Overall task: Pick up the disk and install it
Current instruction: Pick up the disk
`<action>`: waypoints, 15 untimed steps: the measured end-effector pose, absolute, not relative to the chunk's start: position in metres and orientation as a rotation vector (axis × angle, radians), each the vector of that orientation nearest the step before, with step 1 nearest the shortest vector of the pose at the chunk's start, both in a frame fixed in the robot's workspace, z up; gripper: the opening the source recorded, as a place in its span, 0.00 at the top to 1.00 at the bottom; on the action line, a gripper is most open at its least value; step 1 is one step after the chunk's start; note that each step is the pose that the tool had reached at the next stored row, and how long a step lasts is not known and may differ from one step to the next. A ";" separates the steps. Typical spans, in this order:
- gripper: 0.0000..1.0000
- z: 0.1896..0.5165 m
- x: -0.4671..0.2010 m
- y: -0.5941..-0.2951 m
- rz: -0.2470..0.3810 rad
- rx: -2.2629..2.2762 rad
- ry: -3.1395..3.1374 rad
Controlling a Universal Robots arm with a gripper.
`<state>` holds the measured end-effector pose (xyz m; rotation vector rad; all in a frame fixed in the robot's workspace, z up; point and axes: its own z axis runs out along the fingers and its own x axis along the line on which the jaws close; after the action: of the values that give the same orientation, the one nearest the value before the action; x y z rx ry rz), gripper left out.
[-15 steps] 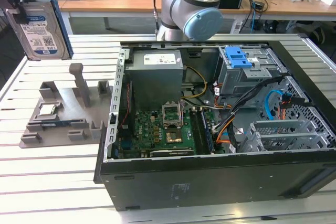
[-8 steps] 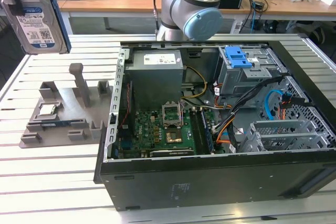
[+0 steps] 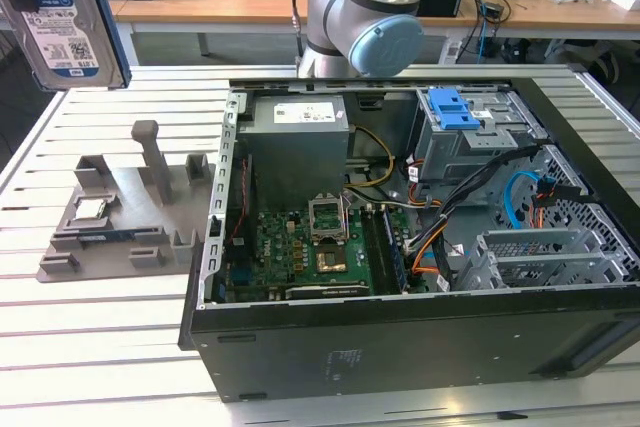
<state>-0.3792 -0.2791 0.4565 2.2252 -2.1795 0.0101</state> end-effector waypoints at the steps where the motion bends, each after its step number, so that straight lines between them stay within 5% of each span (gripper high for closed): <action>1: 0.64 0.460 -0.379 -0.279 0.010 2.225 -2.180; 15: 0.64 0.500 -0.379 -0.279 0.010 2.225 -2.180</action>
<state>-0.3792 -0.2786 0.5002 2.2253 -2.1796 0.0101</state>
